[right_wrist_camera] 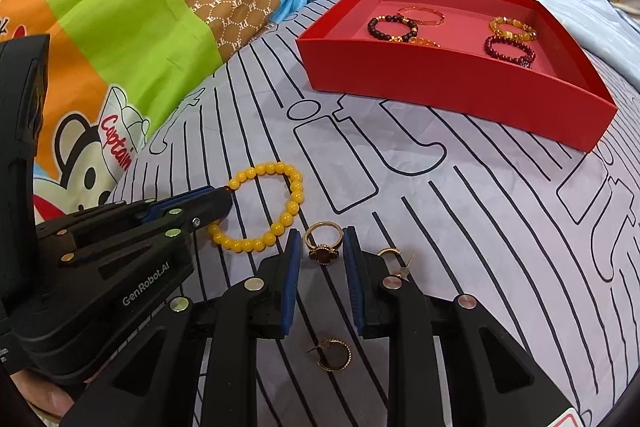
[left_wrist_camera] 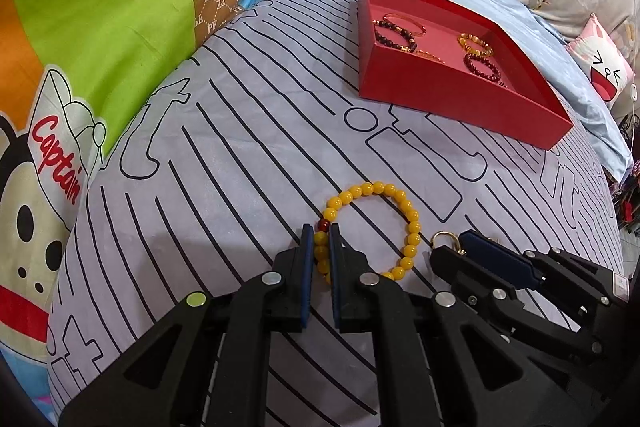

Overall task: Organize jewelry
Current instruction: 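Close the left tool on the yellow bead bracelet while the right tool grasps the red-stone gold ring, then carry the yellow bracelet and gold ring into the red tray and open both tools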

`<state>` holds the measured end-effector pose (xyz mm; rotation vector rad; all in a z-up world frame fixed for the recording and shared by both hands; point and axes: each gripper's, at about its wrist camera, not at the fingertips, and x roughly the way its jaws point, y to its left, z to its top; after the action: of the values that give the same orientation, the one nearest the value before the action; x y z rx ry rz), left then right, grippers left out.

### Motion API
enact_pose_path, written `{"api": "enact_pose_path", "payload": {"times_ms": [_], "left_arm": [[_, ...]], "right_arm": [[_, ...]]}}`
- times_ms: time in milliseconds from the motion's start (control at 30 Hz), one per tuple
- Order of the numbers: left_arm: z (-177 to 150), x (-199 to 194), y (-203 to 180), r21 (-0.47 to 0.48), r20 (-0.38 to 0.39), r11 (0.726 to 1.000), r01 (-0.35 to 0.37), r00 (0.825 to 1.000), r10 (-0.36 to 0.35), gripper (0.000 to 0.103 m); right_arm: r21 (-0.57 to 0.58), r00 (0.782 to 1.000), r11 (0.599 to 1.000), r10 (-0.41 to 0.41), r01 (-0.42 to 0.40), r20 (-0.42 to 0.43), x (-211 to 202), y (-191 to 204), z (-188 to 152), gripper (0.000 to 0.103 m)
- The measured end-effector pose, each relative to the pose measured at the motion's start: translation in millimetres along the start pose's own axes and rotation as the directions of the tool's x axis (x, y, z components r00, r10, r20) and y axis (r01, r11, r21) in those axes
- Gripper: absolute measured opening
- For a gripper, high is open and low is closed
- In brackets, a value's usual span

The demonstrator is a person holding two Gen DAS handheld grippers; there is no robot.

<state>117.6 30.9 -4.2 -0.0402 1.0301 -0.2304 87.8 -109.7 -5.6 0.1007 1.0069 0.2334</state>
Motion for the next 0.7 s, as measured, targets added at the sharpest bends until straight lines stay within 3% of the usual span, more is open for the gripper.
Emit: {"api": "enact_pose_path", "payload": {"times_ms": [233,700], "left_arm": [[-0.5,-1.6,-3.7,-0.003,-0.006,1.000,0.016,1.000,-0.016,0.007],[5.2,-26.6,-30.2,0.040,0.025,0.996,0.083,0.996,-0.084,0.007]], "right_arm": [[0.009,1.000,1.000,-0.003,0.002,0.010,-5.0,-2.9,-2.1,0.014],[0.067,0.996,0.998,-0.011,0.005,0.094,-55.4,-25.6,-1.5,0.014]]}}
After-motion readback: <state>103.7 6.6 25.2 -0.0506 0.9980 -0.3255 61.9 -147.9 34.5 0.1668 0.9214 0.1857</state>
